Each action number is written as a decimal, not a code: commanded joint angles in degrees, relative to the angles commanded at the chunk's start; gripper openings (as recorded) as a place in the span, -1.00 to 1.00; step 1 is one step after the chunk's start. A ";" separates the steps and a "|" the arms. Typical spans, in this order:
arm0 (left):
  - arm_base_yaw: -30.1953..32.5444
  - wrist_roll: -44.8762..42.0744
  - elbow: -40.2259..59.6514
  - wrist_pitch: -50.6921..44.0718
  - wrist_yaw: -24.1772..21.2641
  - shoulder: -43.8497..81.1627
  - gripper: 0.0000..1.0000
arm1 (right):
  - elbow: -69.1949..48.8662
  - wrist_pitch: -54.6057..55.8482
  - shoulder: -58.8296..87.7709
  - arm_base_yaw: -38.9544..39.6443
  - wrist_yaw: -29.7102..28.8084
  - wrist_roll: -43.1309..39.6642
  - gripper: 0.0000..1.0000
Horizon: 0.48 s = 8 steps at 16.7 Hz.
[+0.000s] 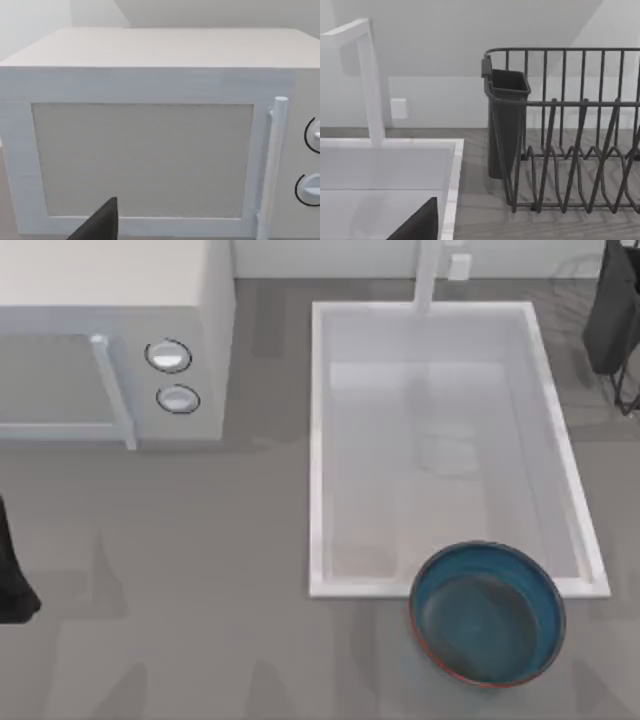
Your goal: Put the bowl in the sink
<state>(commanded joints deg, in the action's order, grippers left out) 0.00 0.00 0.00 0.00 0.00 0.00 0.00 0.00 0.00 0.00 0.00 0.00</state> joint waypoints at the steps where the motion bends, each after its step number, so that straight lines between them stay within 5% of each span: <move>1: 0.00 0.00 0.00 0.00 0.00 0.00 1.00 | 0.00 0.00 0.00 0.00 0.00 0.00 1.00; 8: 0.00 0.00 0.00 0.00 0.00 0.00 1.00 | -11.64 -11.35 12.95 5.22 -0.29 5.29 1.00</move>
<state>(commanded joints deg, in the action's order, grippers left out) 0.00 0.00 0.00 0.00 0.00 0.00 -11.64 -11.35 12.95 5.22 -0.29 5.29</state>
